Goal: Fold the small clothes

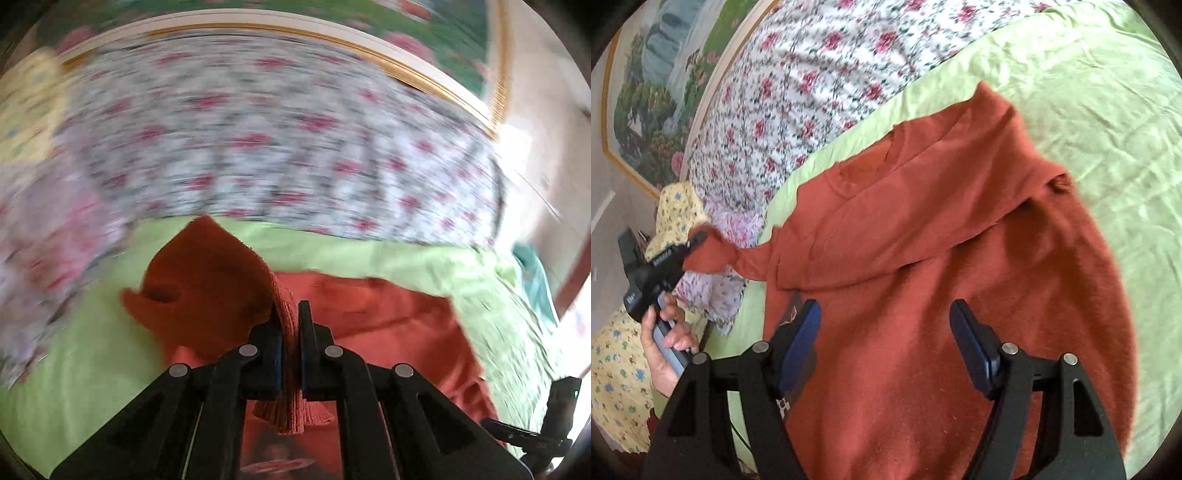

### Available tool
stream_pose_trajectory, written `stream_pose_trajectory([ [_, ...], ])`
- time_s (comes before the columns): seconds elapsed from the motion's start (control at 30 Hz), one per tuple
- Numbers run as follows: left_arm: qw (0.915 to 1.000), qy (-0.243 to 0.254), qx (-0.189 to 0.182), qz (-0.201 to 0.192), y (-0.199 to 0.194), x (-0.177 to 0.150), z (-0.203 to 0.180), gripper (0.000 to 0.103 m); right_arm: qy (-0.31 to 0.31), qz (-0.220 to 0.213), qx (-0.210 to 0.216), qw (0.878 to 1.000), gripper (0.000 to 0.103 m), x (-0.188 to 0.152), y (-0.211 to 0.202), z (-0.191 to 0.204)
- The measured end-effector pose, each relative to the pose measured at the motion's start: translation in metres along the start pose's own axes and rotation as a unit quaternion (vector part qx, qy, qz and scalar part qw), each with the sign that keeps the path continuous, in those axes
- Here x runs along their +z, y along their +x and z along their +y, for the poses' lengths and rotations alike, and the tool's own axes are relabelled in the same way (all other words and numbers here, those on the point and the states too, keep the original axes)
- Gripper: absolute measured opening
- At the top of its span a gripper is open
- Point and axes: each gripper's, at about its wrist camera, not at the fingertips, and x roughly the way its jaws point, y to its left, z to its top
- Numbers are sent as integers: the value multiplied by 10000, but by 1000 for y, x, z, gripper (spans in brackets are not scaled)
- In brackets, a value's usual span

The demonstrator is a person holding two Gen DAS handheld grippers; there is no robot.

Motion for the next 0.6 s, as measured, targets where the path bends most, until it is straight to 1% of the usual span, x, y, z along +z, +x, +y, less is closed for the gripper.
stream_pose_trajectory([
  [0.07,9991,302,-256,125,23,-2,-39,4,38,-57,-43,10000,73,0,-9,-7],
  [0.13,9973,463,-470,333,47,-8,-66,4,66,-126,-119,9998,73,1,-17,-14],
  [0.27,9895,865,-787,852,108,-34,-124,4,233,-276,-206,9991,73,6,-31,-30],
  [0.33,9841,1045,-900,1116,134,-50,-145,5,269,-318,-266,9988,73,8,-35,-35],
  [0.4,9801,1123,-941,1337,156,-62,-156,6,283,-364,-340,9984,73,11,-38,-39],
  [0.43,9792,1157,-939,1376,160,-67,-158,7,281,-399,-386,9981,73,12,-39,-40],
  [0.53,9772,1096,-1087,1455,156,-76,-151,17,267,-513,-495,9971,73,18,-40,-42],
  [0.6,9764,1010,-1201,1486,148,-74,-142,33,262,-506,-496,9971,73,20,-38,-41],
])
